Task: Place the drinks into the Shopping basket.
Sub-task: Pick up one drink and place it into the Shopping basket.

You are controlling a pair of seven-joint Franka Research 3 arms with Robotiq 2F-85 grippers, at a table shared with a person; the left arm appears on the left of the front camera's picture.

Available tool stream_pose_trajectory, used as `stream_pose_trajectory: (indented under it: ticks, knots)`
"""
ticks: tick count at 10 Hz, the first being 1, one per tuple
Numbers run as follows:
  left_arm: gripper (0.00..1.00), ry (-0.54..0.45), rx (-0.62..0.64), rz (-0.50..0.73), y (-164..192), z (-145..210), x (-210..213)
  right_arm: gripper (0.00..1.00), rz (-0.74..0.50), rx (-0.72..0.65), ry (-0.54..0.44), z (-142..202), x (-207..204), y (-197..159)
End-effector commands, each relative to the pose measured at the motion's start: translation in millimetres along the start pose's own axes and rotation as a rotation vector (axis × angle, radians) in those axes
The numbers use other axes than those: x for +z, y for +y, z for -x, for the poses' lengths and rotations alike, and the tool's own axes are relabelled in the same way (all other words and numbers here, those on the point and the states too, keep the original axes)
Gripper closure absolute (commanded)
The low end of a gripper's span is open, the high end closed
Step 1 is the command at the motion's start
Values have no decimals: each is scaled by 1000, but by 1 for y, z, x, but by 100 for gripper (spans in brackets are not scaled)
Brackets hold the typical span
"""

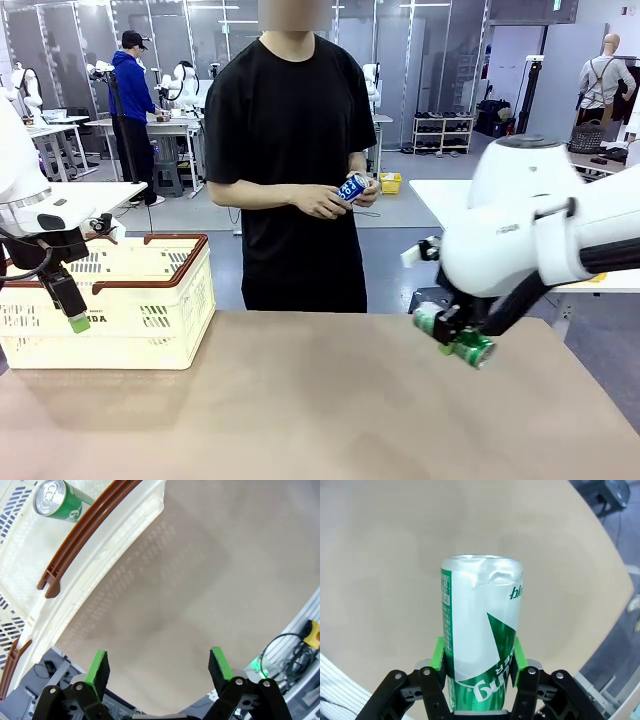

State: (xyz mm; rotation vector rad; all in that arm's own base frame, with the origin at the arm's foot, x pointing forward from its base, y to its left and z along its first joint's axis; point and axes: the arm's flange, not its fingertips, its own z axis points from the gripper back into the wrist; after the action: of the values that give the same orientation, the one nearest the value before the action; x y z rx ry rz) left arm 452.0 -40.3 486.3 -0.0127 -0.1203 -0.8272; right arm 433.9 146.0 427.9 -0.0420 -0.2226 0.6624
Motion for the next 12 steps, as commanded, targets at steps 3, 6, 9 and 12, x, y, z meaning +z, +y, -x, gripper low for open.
stream_pose_trajectory:
  ticks: [3, 6, 9, 12]
  knots:
    - [0, -9, 0, -6, 1, 0, 1, 86, -25, 25, 20, -74, -35, 64]
    - [0, -9, 0, -6, 1, 0, 1, 86, -24, 53, 43, -101, -63, 95]
    - [0, -9, 0, -6, 1, 0, 1, 86, -52, 84, 50, -117, -91, 112]
    - [0, -9, 0, -6, 1, 0, 1, 86, -83, 90, 46, -121, -116, 119]
